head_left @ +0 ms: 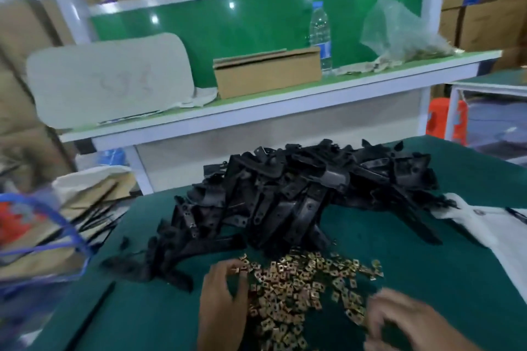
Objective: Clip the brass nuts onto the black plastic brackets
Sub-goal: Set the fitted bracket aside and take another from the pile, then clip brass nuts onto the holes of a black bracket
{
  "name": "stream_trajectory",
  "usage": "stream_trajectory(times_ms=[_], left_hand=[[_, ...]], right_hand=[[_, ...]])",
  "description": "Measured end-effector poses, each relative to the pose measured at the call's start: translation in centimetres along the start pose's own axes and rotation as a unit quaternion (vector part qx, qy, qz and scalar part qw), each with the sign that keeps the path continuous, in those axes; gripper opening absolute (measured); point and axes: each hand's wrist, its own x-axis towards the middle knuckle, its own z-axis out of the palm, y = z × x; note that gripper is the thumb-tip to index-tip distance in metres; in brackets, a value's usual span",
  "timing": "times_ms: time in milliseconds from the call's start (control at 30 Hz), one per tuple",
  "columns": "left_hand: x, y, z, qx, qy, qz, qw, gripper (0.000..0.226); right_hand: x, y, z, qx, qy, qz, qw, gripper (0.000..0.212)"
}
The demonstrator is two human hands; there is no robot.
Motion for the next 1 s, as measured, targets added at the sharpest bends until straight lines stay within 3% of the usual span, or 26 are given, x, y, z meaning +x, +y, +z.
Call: stream_trajectory(times_ms=[100,133,200,300,367,433,467,533,567,633,733,800,867,933,1000], left_hand=[[0.5,-0.4,0.5,0.031,-0.022,-0.009,0.999,0.015],[0.6,-0.4,0.6,0.034,-0.024,-0.002,0.999,0.016],[0.8,-0.5,0.5,0.026,-0.013,0.002,1.0,0.02],[1.0,-0.2,0.3,0.007,0.046,-0.014,0.999,0.027],[1.1,-0.3,0.2,0.008,0.084,-0.036,0.996,0.025],[1.4,-0.7,0.0,0.036,0.127,-0.045,0.99,0.023],[1.6,-0.9,-0.3,0.056,0.153,-0.044,0.986,0.025],[2.7,-1.2,-0.9,0.125,0.187,-0.036,0.974,0.034],[3.4,-1.7,-1.3,0.181,0.186,-0.023,0.966,0.044],[4.7,-2.5,-2.3,0.308,0.145,-0.021,0.94,0.062],[5.9,-2.5,-4.1,0.386,0.122,-0.029,0.914,0.057],[6.1,-2.6,-4.9,0.322,0.167,-0.018,0.932,0.044],[5.5,-2.4,-5.8,0.194,0.243,0.014,0.95,0.039],[4.3,-0.9,-6.2,-0.039,0.271,-0.015,0.962,0.03],[2.9,0.5,-5.0,-0.304,0.2,-0.112,0.924,0.025]], right_hand=[[4.2,-2.4,2.5,-0.13,-0.038,-0.056,0.989,0.061],[5.2,-2.6,3.7,-0.132,-0.044,-0.037,0.99,0.062],[6.6,-2.2,4.8,-0.151,0.005,-0.033,0.988,0.06],[7.4,-2.0,5.7,-0.18,0.044,-0.059,0.981,0.075],[7.8,-2.3,5.6,-0.183,0.06,-0.084,0.978,0.056],[7.8,-2.1,5.7,-0.164,0.132,-0.122,0.97,0.026],[7.9,-1.7,5.8,-0.162,0.153,-0.132,0.966,0.01],[7.9,-1.4,5.8,-0.114,0.14,-0.14,0.974,0.03],[8.0,-1.4,5.6,-0.108,0.13,-0.14,0.976,0.029],[7.9,-1.3,5.2,-0.157,0.103,-0.179,0.966,0.006],[8.1,-1.0,5.4,-0.161,0.082,-0.195,0.964,0.034],[8.1,-0.8,5.2,-0.149,0.087,-0.199,0.965,0.047],[8.1,-1.1,5.1,-0.101,0.082,-0.173,0.976,0.038],[7.8,-1.3,4.8,-0.055,0.078,-0.136,0.986,0.012],[7.5,-1.6,4.6,0.046,0.071,-0.08,0.993,0.008]])
